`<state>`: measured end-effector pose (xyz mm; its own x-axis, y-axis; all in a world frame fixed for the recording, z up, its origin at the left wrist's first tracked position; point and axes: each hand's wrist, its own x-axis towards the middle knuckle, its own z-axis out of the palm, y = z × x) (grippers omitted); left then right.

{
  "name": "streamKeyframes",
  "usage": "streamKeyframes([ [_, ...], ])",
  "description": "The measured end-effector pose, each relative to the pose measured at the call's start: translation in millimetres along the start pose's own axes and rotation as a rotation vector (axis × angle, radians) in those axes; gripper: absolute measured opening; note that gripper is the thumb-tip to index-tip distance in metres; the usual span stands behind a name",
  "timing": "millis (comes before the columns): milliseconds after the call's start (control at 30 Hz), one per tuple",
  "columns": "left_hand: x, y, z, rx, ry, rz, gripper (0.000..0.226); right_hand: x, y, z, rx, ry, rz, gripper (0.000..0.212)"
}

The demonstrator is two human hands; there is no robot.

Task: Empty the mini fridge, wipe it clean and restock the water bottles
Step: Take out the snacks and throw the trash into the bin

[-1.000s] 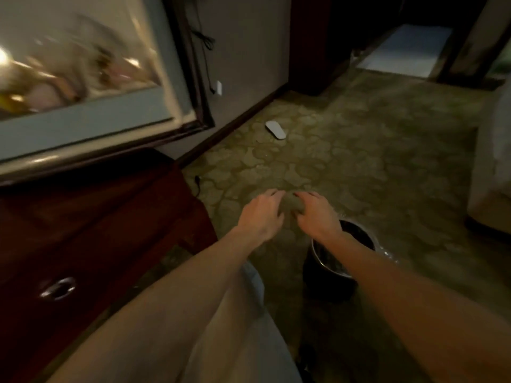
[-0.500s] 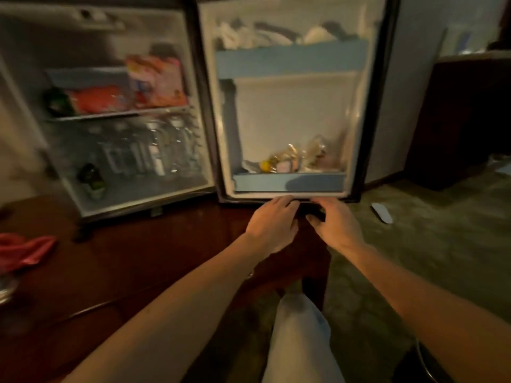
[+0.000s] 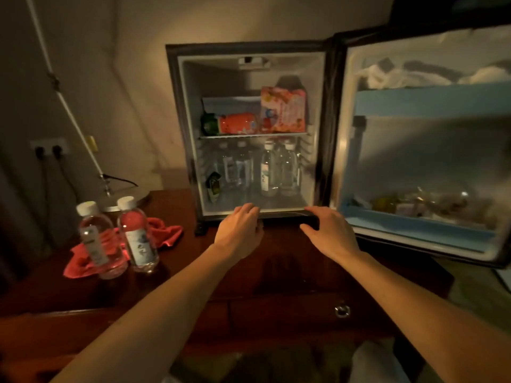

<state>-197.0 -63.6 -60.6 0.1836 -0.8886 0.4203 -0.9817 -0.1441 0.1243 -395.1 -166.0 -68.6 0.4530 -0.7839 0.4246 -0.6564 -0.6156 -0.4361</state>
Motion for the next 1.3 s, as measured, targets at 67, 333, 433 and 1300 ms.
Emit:
streamKeyframes([
  [67, 1.5, -24.0, -2.8, -0.001, -0.013, -0.083, 0.037, 15.5, -16.5, 13.3, 0.025, -0.016, -0.022, 0.05],
  [333, 22.3, -84.4, 5.2, -0.047, -0.009, -0.239, 0.04, 78.8, -64.6, 59.8, 0.123, -0.108, -0.116, 0.054],
  [433, 34.2, -95.6, 5.5, -0.071, -0.001, -0.272, 0.048, 104.5, -84.4, 74.9, 0.196, -0.148, -0.133, 0.059],
  [1300, 136.8, -123.4, 29.5, 0.174, -0.215, -0.428, 0.091, 197.1, -41.4, 112.1, 0.09, -0.066, -0.078, 0.058],
])
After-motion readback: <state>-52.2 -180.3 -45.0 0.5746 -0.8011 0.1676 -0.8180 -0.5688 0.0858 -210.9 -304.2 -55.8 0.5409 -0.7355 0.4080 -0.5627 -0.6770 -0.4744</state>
